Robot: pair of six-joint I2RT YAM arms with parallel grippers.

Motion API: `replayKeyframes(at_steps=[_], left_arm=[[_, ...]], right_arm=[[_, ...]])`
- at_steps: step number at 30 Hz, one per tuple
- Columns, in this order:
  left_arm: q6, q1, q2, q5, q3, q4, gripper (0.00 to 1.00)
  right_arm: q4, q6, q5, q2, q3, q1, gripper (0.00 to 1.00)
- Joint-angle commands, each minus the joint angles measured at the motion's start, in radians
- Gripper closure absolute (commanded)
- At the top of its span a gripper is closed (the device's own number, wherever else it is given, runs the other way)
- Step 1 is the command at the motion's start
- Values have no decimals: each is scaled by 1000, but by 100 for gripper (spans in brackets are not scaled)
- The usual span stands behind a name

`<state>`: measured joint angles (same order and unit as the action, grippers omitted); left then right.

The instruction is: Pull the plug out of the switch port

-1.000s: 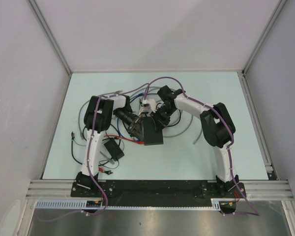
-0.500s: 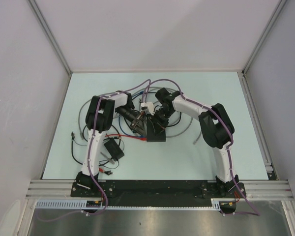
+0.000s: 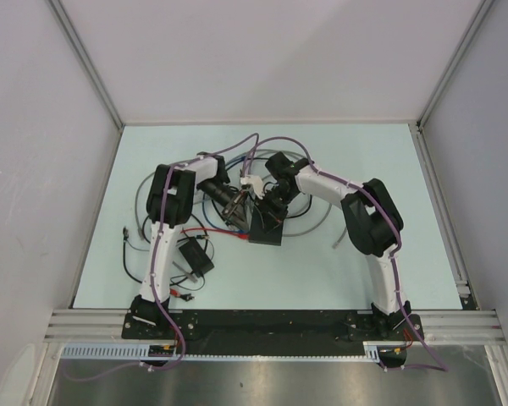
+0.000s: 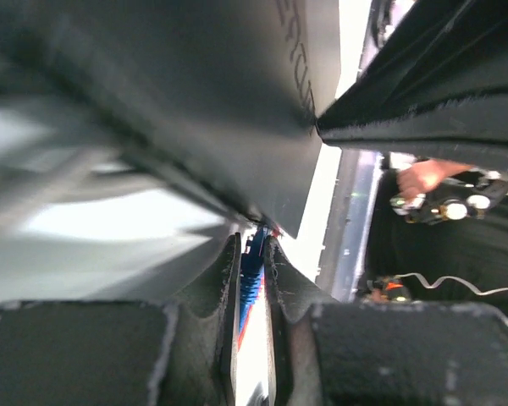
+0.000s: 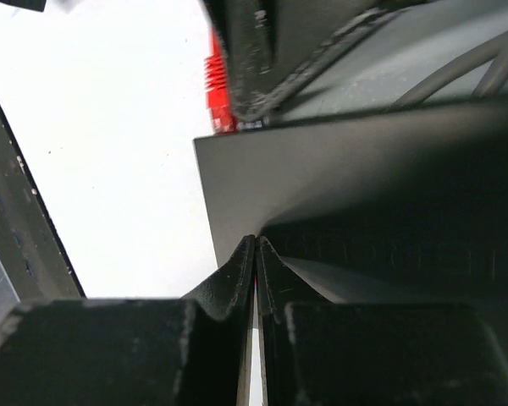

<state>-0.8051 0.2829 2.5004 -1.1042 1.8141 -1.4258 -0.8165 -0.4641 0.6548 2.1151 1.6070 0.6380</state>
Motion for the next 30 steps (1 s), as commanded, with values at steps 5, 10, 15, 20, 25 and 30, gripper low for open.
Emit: replayKeyframes(at_steps=[5,10,15,20,25,30], left_arm=[[-37,-31,-1,41,67,-41,100],[-89,-33,-51,89,-99,2,100],[-71,-36,-72,99,-95,27,100],[-62,-44,-63,139,-21,22,100],[-56,-77,-97,135,4,50,100],[3,-134,-150,193,57,125,100]], right_arm=[[-9,-8,-92,40,-41,11,93],[-6,-7,-93,40,-41,3,93],[-7,-7,-92,49,-33,3,93],[-7,-5,-98,52,-24,6,93],[-7,-5,-110,42,-33,8,93],[-13,-7,-118,34,-36,8,92]])
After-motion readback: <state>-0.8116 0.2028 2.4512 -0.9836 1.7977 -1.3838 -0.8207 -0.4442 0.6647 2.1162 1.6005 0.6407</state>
